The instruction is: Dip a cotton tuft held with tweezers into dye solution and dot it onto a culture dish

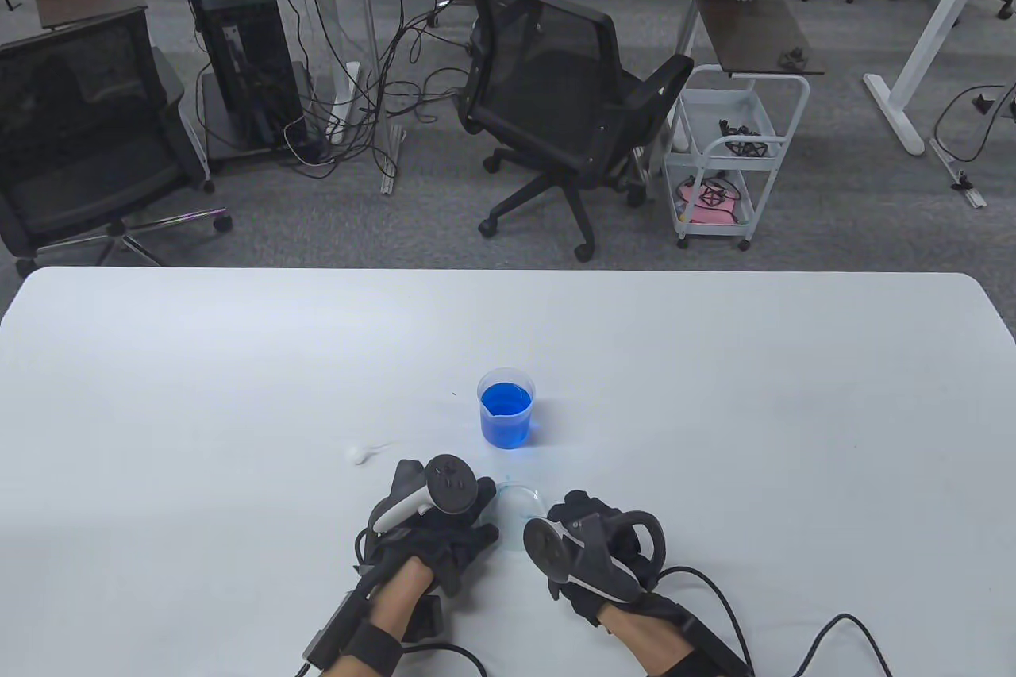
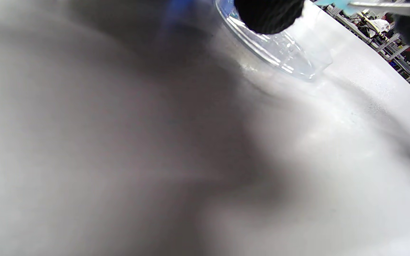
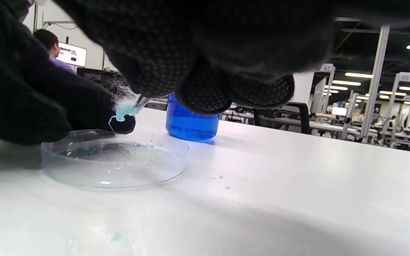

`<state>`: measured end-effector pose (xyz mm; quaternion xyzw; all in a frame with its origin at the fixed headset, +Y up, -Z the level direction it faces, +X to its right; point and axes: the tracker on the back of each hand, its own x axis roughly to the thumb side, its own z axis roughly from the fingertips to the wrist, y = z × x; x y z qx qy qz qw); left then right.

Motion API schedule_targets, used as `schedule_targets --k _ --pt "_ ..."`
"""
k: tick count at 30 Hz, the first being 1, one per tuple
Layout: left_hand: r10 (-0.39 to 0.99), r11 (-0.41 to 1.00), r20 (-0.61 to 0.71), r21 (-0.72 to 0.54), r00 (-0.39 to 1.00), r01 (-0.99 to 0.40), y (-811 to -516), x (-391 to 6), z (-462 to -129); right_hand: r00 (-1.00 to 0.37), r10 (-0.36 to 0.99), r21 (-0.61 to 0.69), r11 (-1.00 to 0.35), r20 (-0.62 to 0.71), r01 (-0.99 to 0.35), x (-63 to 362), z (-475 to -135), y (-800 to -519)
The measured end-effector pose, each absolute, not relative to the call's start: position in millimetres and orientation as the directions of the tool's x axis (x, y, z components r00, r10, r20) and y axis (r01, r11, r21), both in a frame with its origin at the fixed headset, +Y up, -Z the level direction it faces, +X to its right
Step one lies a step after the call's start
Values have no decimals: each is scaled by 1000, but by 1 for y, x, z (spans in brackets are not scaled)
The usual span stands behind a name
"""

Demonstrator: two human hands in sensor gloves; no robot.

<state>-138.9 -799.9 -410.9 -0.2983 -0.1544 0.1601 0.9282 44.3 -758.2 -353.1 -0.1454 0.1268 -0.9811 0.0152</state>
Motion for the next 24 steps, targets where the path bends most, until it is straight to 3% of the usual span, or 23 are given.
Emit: schedule_targets --k 8,18,24 --pt "389 771 191 -603 901 -205 -800 -139 -411 -944 -130 -203 -977 302 69 33 -360 -780" --pt "389 771 191 -603 901 -205 -800 -139 -411 -967 -30 -263 -964 253 -39 41 -369 -754" --pt "389 771 191 -603 901 -205 -800 -139 -411 -959 -82 -205 -978 270 25 32 -377 -775"
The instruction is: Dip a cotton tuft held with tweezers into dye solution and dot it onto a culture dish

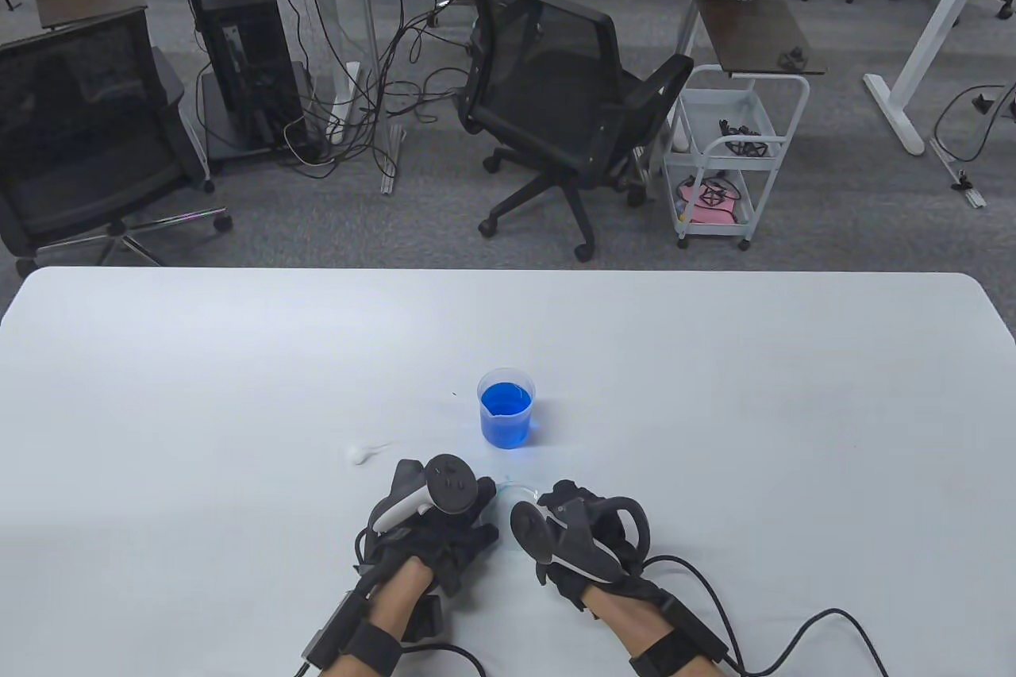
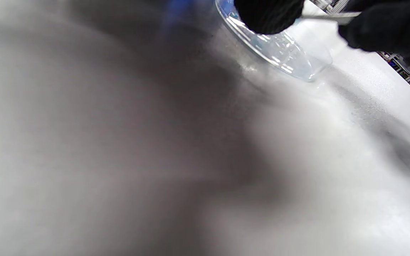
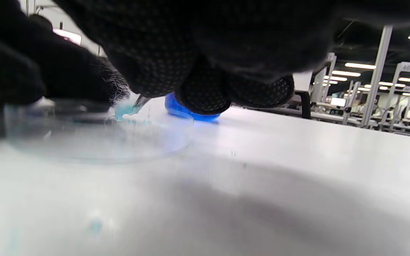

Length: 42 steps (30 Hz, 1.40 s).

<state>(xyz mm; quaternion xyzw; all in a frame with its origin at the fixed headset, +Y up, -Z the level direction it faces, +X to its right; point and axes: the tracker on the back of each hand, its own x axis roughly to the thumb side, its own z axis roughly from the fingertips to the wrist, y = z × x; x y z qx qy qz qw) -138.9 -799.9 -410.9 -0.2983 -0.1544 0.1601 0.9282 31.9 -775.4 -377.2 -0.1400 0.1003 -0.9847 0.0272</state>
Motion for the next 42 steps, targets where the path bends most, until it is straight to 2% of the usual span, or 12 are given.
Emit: schedule_targets --k 4,12,23,32,42 --pt "389 771 191 -603 901 -205 -800 -139 -411 -958 -90 -200 -979 274 34 31 -378 -779" --pt "390 770 194 -604 900 -204 -800 -139 -411 -971 -31 -248 -968 235 -29 40 -382 -762" --pt "388 771 194 -604 901 -202 -801 -137 -410 -965 -88 -198 -979 246 39 35 -385 -781" --pt "386 773 193 -602 902 -202 -801 -137 -410 -973 -30 -248 -968 228 -28 48 -376 -759" --pt "387 771 190 -603 902 -204 -801 -138 -410 -963 -88 -189 -981 255 40 41 -378 -781"
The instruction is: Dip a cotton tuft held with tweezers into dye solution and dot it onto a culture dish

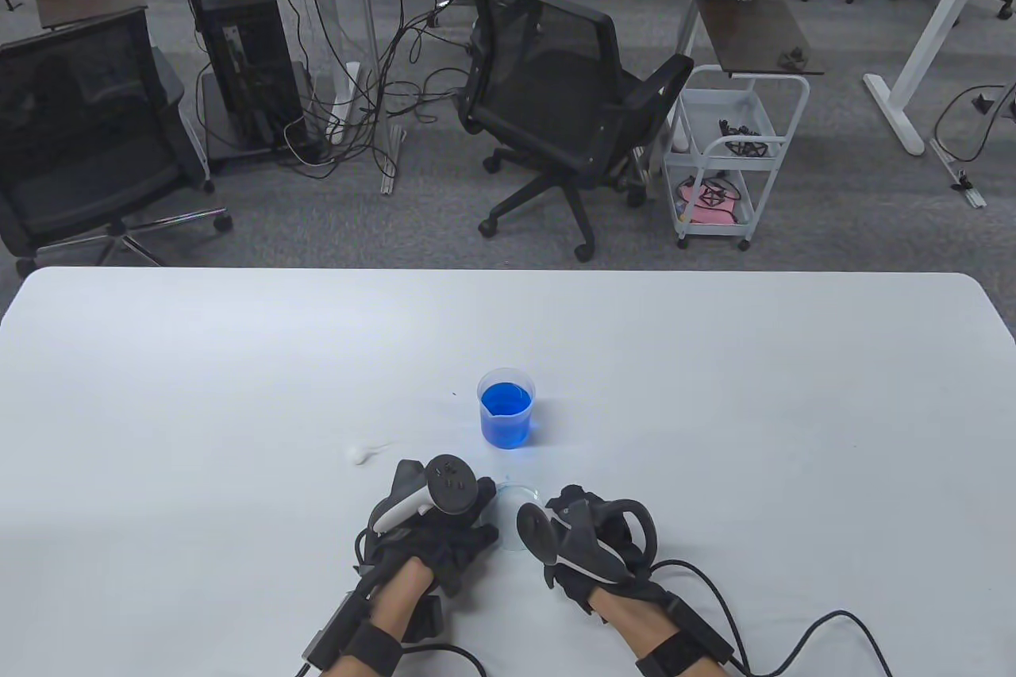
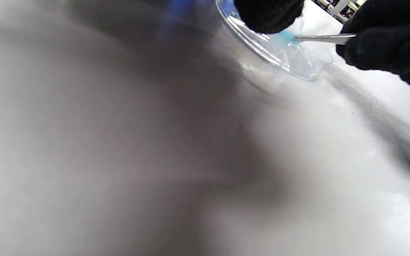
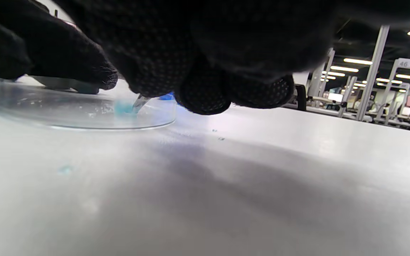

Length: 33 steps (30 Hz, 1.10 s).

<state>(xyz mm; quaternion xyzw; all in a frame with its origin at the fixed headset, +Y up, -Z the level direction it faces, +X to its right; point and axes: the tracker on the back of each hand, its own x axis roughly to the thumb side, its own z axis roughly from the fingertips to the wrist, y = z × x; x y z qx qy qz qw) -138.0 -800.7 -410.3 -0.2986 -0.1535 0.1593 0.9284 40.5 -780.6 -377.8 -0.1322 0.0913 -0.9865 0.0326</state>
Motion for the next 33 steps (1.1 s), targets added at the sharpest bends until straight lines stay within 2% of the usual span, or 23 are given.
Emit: schedule_targets --k 5,12,23,33 --pt "389 770 190 -604 902 -205 -801 -138 -411 -964 -79 -197 -980 252 29 41 -377 -775" --pt "390 768 187 -607 901 -206 -800 -139 -411 -967 -27 -253 -967 254 -40 48 -367 -754" --pt "389 769 187 -605 902 -206 -800 -139 -411 -956 -98 -187 -981 278 46 36 -368 -778" --pt "391 768 188 -605 901 -207 -800 -139 -411 -962 -33 -245 -969 272 -36 43 -360 -753"
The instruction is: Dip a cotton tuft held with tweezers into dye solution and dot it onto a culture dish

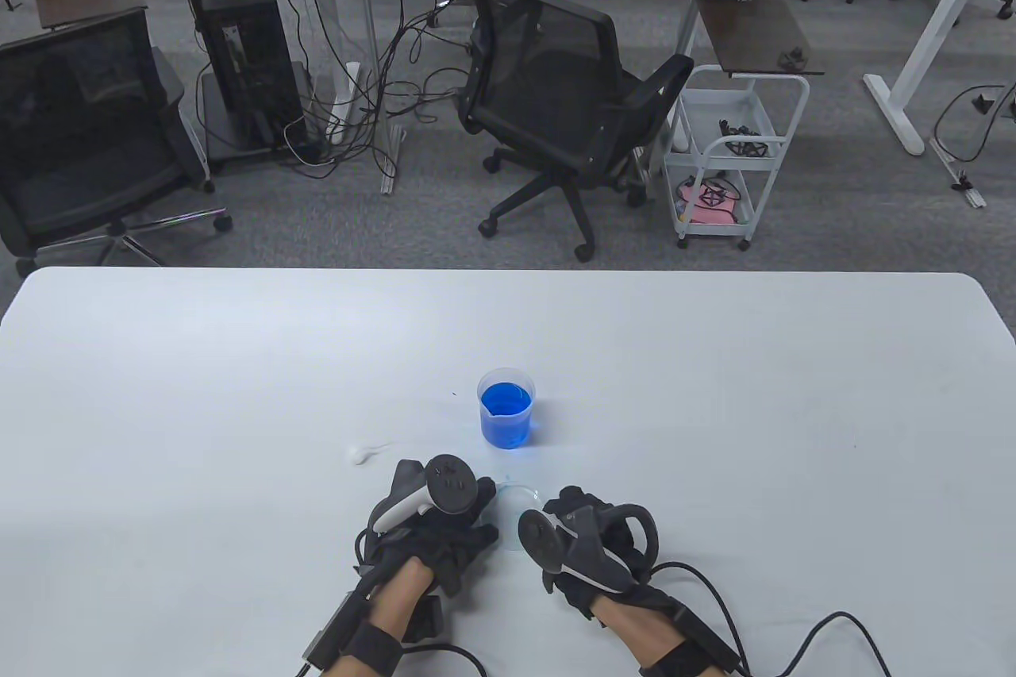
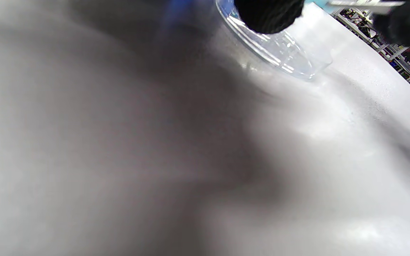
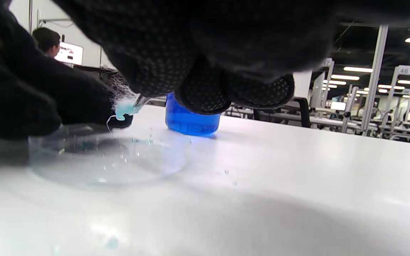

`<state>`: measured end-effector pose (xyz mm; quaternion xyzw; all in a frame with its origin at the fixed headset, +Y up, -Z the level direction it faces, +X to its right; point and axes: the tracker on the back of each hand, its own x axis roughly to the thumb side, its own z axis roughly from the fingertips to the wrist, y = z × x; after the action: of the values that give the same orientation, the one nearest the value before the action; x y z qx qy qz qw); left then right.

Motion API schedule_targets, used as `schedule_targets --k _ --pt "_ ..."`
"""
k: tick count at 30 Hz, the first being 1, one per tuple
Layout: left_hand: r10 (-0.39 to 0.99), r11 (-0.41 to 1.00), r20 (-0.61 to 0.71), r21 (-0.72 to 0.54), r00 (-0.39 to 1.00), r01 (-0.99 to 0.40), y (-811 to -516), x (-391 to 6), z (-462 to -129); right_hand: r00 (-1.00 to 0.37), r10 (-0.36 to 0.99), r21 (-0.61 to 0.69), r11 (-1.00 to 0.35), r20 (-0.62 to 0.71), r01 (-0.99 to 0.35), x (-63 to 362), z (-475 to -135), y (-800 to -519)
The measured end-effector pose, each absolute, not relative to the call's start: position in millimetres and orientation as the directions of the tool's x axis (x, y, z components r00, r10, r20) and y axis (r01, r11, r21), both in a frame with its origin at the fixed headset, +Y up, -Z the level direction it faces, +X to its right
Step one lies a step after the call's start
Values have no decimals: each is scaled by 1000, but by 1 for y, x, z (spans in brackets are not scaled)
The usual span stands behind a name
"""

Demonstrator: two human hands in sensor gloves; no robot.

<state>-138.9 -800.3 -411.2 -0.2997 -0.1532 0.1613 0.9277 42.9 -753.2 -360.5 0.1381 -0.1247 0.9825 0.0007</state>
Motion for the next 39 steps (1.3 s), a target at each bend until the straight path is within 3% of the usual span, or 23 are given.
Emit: schedule_targets --k 12,21,29,39 --pt "392 768 188 -606 900 -208 -800 -139 -411 -949 -94 -192 -981 303 36 31 -362 -777" --pt "394 767 188 -606 900 -210 -800 -139 -411 -961 -32 -262 -964 273 -42 35 -366 -751" --pt "394 767 188 -607 900 -209 -801 -138 -410 -952 -100 -205 -978 290 40 26 -372 -775" --pt "394 768 191 -606 899 -208 -801 -138 -410 -966 -60 -249 -969 251 -5 33 -379 -759"
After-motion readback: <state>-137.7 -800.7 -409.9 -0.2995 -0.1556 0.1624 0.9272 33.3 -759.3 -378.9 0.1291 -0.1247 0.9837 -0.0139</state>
